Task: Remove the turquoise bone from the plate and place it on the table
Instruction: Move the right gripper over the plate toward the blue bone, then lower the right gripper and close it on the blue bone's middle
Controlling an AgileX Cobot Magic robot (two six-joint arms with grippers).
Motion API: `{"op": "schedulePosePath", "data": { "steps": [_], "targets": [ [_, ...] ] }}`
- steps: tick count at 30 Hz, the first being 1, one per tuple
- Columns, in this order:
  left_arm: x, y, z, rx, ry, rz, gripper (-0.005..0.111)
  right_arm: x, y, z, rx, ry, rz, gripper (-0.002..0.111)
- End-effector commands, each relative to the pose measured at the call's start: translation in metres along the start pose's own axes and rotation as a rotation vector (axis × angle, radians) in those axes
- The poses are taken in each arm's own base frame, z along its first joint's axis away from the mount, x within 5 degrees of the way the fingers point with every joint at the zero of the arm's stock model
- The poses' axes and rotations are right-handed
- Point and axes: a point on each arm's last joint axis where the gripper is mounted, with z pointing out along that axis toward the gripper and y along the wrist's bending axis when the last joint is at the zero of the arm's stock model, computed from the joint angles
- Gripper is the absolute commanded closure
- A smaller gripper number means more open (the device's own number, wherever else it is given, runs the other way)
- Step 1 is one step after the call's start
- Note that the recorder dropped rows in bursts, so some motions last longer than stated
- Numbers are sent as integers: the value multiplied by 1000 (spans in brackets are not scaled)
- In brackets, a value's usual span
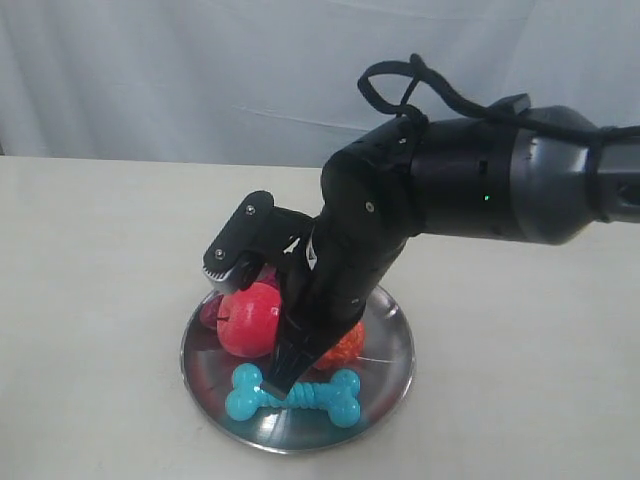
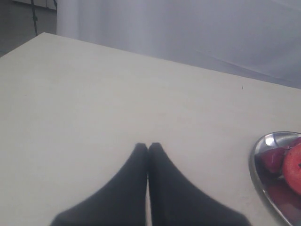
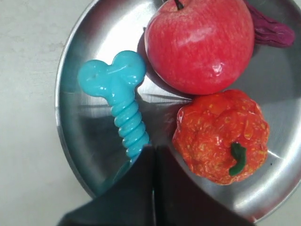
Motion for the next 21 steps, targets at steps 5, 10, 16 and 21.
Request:
{"op": "schedulePosePath", "data": {
  "steps": [5, 10, 16, 21],
  "targets": [
    [0, 0, 0, 7, -3, -4, 107, 3, 2, -1, -17, 49, -104, 80],
    [0, 0, 0, 7, -3, -4, 107, 4, 2, -1, -22, 59, -127, 59],
    [0, 0, 0, 7, -3, -4, 107, 4, 2, 1, -28, 61, -176, 59],
    [0, 0, 0, 7, -3, -4, 107, 5, 3, 19, -44, 86, -234, 59]
  ]
}}
